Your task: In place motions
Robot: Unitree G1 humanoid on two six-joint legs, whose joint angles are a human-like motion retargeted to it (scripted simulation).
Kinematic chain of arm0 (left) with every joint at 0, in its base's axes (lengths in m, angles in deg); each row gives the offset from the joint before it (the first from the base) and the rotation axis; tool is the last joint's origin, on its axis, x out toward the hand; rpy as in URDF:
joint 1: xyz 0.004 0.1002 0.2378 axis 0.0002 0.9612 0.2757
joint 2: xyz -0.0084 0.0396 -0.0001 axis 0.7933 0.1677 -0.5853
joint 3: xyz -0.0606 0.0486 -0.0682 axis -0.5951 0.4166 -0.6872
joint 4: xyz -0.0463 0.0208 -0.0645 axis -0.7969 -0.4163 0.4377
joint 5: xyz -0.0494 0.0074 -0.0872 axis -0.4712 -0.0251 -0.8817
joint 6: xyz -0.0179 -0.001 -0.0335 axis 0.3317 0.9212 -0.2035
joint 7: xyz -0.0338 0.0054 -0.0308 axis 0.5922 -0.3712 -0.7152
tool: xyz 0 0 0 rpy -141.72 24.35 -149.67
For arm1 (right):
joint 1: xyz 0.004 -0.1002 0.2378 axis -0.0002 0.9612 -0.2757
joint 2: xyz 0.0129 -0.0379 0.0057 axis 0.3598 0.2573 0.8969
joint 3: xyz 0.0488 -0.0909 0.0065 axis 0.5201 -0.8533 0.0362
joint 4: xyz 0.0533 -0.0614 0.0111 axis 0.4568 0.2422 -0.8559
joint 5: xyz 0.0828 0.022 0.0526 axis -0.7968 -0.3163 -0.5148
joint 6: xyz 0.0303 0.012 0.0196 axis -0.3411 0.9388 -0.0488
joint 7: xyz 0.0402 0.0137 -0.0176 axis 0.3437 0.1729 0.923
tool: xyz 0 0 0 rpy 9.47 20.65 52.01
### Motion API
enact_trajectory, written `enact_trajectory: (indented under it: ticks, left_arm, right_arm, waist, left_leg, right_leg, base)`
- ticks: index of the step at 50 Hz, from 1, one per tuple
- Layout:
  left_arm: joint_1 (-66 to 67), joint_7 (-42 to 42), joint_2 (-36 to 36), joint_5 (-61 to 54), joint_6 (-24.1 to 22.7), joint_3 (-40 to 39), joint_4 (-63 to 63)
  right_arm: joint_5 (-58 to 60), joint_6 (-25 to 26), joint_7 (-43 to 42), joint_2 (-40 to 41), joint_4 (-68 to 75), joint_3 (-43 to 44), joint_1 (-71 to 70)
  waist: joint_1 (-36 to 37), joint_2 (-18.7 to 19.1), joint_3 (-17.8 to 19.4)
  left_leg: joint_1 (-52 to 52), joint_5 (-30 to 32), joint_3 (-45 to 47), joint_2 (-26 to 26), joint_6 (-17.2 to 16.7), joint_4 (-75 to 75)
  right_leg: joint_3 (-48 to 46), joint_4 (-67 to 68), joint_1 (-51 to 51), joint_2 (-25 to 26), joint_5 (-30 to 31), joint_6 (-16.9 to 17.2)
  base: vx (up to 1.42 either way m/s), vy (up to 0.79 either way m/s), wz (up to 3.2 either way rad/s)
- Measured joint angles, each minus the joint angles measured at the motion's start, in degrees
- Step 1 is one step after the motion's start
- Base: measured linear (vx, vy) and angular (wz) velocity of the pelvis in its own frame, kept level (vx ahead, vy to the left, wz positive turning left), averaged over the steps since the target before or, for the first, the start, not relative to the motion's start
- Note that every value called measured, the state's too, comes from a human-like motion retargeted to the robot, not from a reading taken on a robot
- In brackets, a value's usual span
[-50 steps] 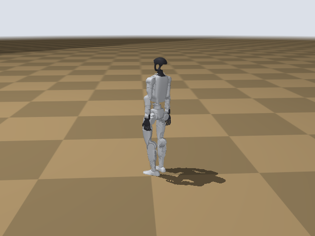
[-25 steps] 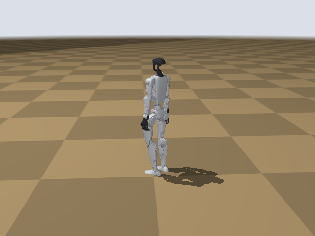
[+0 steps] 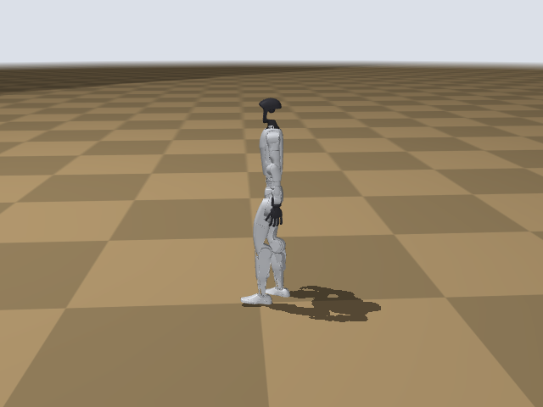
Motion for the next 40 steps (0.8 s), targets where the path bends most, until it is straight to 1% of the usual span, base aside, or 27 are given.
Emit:
enact_trajectory:
  ticks: [5, 8, 10, 12, 15, 17, 18, 20, 22, 25, 31, 32, 35, 38, 40]
  left_arm:
    - [0.39, -0.02, 0.13, -0.33, -0.02, 0.05, 0.19]
    - [0.88, 0.77, 0.64, -0.19, -0.08, 0.23, 0.23]
    - [1.05, 1.15, 0.88, -0.3, -0.07, 0.08, 0.13]
    - [0.85, 1.31, 1.13, -0.65, -0.07, -0.53, -0.35]
    - [0.95, 1.48, 1.39, -1.07, -0.14, -1.38, -1.1]
    - [1.35, 1.64, 1.48, -1.06, -0.17, -2.04, -1.76]
    - [1.63, 1.7, 1.52, -0.98, -0.19, -2.39, -2.13]
    - [2.11, 1.7, 1.56, -0.8, -0.07, -3.3, -3.08]
    - [2.39, 1.91, 1.56, -0.93, 0.14, -4.08, -3.82]
    - [3.02, 2.07, 1.77, -1.63, 0.07, -4.89, -3.75]
    - [3.38, 1.44, 2.51, -1.68, 0.39, -6.44, -3.32]
    - [3.47, 1.25, 2.61, -1.75, 0.34, -6.66, -3.01]
    - [3.43, 0.61, 2.94, -2.04, 0.33, -6.84, -2.1]
    - [2.18, 0.32, 3.06, -2.59, 0.51, -6.67, -1.88]
    - [1.41, -0.16, 3.08, -3.01, 0.4, -6.22, -1.5]
  right_arm:
    - [-0.57, -0.88, -0.27, -0.28, -1.11, 0.57, 0.32]
    - [-0.55, -1.09, -0.26, 0.01, -1.12, 0.83, 0.88]
    - [-0.53, -1.08, -0.28, 0.26, -0.79, 0.91, 1.05]
    - [-0.41, -0.97, -0.15, 0.48, -0.32, 0.89, 0.8]
    - [-0.13, -0.9, -0.18, 0.94, -0.02, 0.87, 0.7]
    - [0.01, -0.97, -0.06, 1.16, 0.04, 0.87, 0.68]
    - [0.06, -0.99, 0.12, 1.17, 0.02, 0.79, 0.65]
    - [0.3, -0.8, 0.48, 1.26, 0.0, 0.59, 0.32]
    - [0.0, -0.91, 0.45, 1.6, -0.33, 0.5, -0.08]
    - [-0.89, -1.84, 1.03, 2.1, -1.04, -0.3, -0.54]
    - [1.08, -2.46, 1.46, 2.18, -1.98, -2.5, -0.27]
    - [1.18, -2.55, 1.36, 2.19, -1.92, -2.79, -0.14]
    - [1.3, -2.69, 1.48, 2.19, -1.78, -3.19, 0.31]
    - [0.6, -2.86, 1.42, 2.27, -1.77, -3.12, 0.34]
    - [-0.08, -3.08, 1.28, 2.33, -1.74, -3.13, 0.31]
  waist:
    - [-3.09, -0.81, -0.21]
    - [-4.27, -1.5, -0.81]
    - [-4.29, -1.98, -1.07]
    - [-3.95, -2.59, -1.23]
    - [-2.91, -2.74, -1.64]
    - [-1.12, -2.44, -2.12]
    - [-0.17, -2.36, -2.36]
    - [1.31, -2.51, -2.96]
    - [2.48, -3.01, -3.44]
    - [2.33, -3.67, -3.55]
    - [2.84, -4.59, -4.11]
    - [2.87, -4.57, -4.28]
    - [2.23, -3.5, -4.85]
    - [0.79, -1.25, -4.56]
    - [-0.12, 0.37, -4.08]
  left_leg:
    - [1.65, -3.61, 23.97, 5.85, -3.33, 0.52]
    - [4.19, -2.8, 39.07, 8.49, -4.76, 1.42]
    - [6.03, -1.59, 45.77, 8.9, -4.91, 2.02]
    - [7.07, 0.02, 48.33, 8.63, -4.73, 3.13]
    - [7.72, 3.93, 46.08, 7.73, -4.84, 3.61]
    - [7.45, 1.62, 41.11, 5.87, -5.17, 0.91]
    - [7.37, 1.79, 40.38, 4.53, -4.11, -1.13]
    - [7.24, 2.23, 37.93, 2.94, -3.95, -3.73]
    - [6.28, 2.23, 37.5, 2.11, -3.5, -4.46]
    - [5.33, 1.05, 33.45, 1.66, -3.27, -3.57]
    - [5.41, -1.68, 28.03, 0.42, -2.5, -2.58]
    - [5.67, -2.0, 27.4, 0.35, -2.41, -2.63]
    - [6.3, -2.7, 25.61, 1.2, -1.95, -2.48]
    - [6.77, -2.98, 23.44, 3.49, -1.64, -1.92]
    - [7.2, -3.03, 22.01, 5.16, -1.44, -1.66]
  right_leg:
    - [-12.36, -1.58, 1.85, -1.31, -1.57, 0.94]
    - [-19.29, -2.08, 2.76, -1.89, -2.67, 1.91]
    - [-21.97, -2.1, 3.03, -2.12, -3.31, 2.4]
    - [-24.37, -2.36, 3.34, -2.27, -3.72, 2.98]
    - [-26.99, -2.4, 3.84, -1.71, -4.42, 3.89]
    - [-27.94, -2.24, 4.18, -0.86, -4.84, 4.6]
    - [-28.15, -2.19, 4.36, -0.55, -4.96, 4.91]
    - [-28.71, -1.96, 4.48, -0.44, -5.09, 5.57]
    - [-29.04, -1.29, 4.31, -0.86, -5.38, 6.31]
    - [-30.34, -0.32, 4.77, -1.39, -5.94, 7.35]
    - [-33.35, 1.5, 7.34, -1.57, -6.56, 8.79]
    - [-33.93, 2.14, 7.8, -1.54, -6.37, 8.48]
    - [-33.67, 5.72, 8.6, -1.31, -4.25, 5.64]
    - [-30.2, 11.74, 7.87, -1.31, -1.79, 2.23]
    - [-27.08, 16.92, 6.8, -1.76, -0.71, 1.02]
  base:
    - [-0.06, 0.09, 2.28]
    - [0.03, 0.1, 2.27]
    - [0.08, 0.12, 1.84]
    - [0.13, 0.12, 1.57]
    - [0.16, 0.1, 1.17]
    - [0.23, 0.13, 0.7]
    - [0.26, 0.14, 0.45]
    - [0.26, 0.14, 0.32]
    - [0.24, 0.11, 0.41]
    - [0.28, 0.08, 0.68]
    - [0.33, 0.11, 0.52]
    - [0.32, 0.03, 0.51]
    - [0.37, 0.08, 0.69]
    - [0.21, 0.0, 0.87]
    - [0.22, -0.02, 0.87]
